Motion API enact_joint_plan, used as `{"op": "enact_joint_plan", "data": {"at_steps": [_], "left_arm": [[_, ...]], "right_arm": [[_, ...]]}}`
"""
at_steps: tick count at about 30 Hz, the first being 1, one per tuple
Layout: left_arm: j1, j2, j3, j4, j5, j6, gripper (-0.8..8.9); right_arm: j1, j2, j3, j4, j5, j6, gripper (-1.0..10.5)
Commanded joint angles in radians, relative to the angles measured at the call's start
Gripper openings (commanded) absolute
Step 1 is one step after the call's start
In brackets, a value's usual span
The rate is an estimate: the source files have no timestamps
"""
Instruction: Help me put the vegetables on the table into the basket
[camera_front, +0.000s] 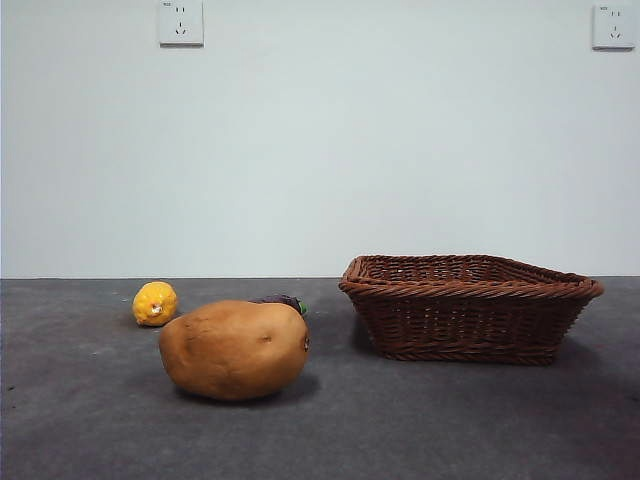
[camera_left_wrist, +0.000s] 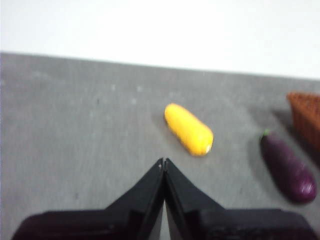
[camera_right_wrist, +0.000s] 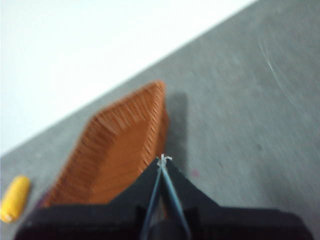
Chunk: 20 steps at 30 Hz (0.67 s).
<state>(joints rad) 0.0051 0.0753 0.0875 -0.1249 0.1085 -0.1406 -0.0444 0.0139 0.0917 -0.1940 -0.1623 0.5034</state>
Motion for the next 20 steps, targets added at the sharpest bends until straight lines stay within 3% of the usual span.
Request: {"op": "enact_joint_plan", "data": {"at_steps": [1, 7, 13, 20], "left_arm": [[-0.002, 0.026, 0.045, 0.016, 0.003, -0.010, -0.05], [-0.002, 0.152, 0.143, 0.044, 0.003, -0.039, -0.05], [-0.002, 0.340, 0.278, 0.040, 0.008, -0.074, -0.05], [-0.003, 0.578, 0.462, -0.027, 0.179, -0.127, -0.04]], "right_arm": [[0.001, 0.017, 0.058, 0.011, -0.002, 0.020, -0.1], [0.001, 0.134, 0.174, 0.012, -0.009, 0.017, -0.1], [0.001, 0.320, 0.301, -0.003, -0.107, 0.016, -0.1], [0.001, 0.586, 0.472, -0.173, -0.228, -0.017, 0.0]]}}
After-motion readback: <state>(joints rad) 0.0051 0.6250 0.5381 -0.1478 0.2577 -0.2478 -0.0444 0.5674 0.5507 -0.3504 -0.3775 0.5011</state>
